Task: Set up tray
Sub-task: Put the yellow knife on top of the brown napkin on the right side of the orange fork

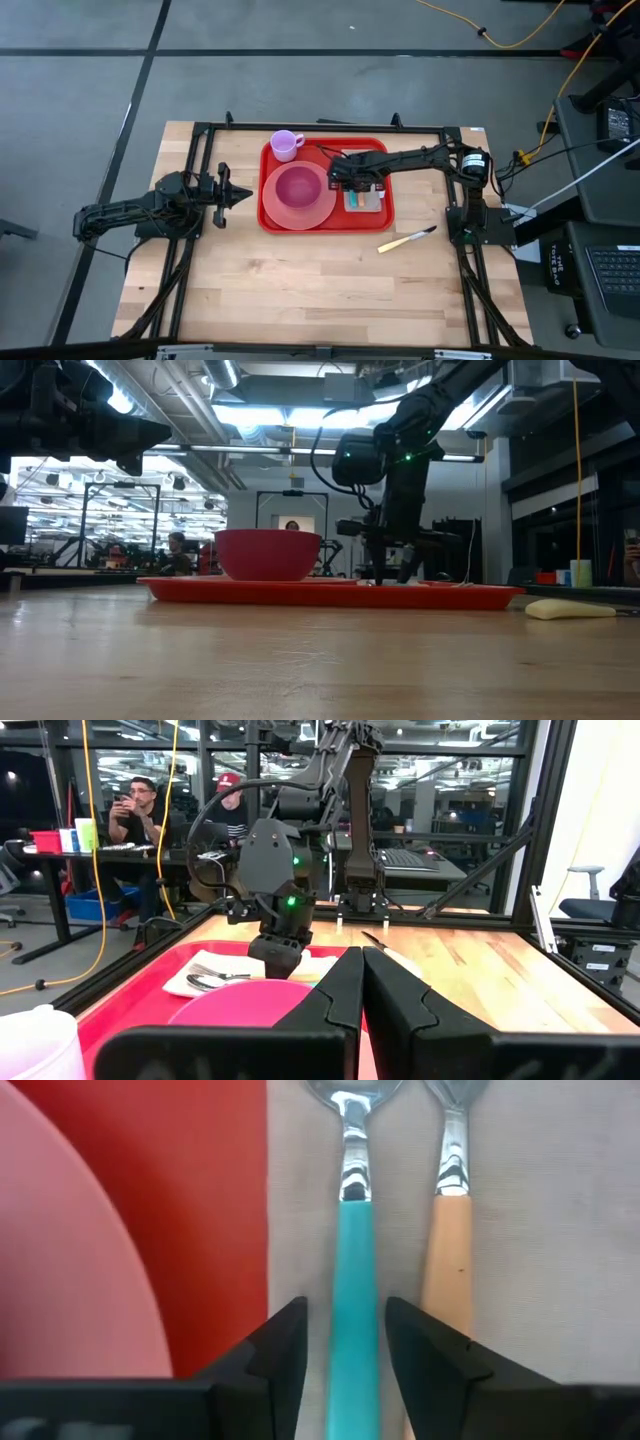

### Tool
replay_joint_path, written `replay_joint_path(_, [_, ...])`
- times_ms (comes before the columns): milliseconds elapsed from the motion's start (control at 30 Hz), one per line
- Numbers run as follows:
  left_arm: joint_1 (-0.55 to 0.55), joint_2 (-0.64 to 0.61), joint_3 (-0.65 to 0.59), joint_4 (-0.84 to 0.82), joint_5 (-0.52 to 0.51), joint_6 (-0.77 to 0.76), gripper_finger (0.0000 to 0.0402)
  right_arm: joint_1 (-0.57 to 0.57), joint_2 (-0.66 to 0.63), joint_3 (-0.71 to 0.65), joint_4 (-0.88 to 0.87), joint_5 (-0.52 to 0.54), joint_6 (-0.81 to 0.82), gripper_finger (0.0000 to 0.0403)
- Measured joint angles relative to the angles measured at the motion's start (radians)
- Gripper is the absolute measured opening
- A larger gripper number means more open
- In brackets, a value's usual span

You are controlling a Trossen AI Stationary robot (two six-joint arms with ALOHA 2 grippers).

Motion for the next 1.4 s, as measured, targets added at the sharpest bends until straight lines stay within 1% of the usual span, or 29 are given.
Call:
replay_joint_path(267, [0.000, 0.000, 0.000, 0.000, 0.000, 0.000, 0.0004, 0.000, 0.000, 0.060, -0.026, -0.004, -0.047, 0.0143])
replay_joint_path(433, [0.000, 0.000, 0.000, 0.000, 0.000, 0.000, 0.0004, -0.005, -0.001, 0.115, -0.176, 0.023, -0.044, 0.0143])
replay_joint_path(633, [0.000, 0.000, 0.000, 0.000, 0.000, 0.000, 0.0004, -0.003, -0.001, 0.174, -0.304, 0.074, -0.045, 0.0143])
replay_joint_path(833, [0.000, 0.000, 0.000, 0.000, 0.000, 0.000, 0.0004, 0.020, -0.001, 0.278, -0.424, 0.078, -0.078, 0.0143])
replay_joint_path(967, [0.000, 0.000, 0.000, 0.000, 0.000, 0.000, 0.0004, 0.065, -0.001, 0.361, -0.521, 0.079, -0.084, 0.0143])
replay_joint_path(1067, [0.000, 0.000, 0.000, -0.001, 0.000, 0.000, 0.0004, 0.111, -0.012, 0.405, -0.570, 0.116, -0.083, 0.0143])
replay_joint_path(1167, [0.000, 0.000, 0.000, -0.001, 0.000, 0.000, 0.0004, 0.169, -0.052, 0.396, -0.578, 0.159, -0.040, 0.0143])
replay_joint_path(1400, [0.000, 0.000, 0.000, -0.001, 0.000, 0.000, 0.0004, 0.309, -0.130, 0.319, -0.612, 0.137, 0.144, 0.0143])
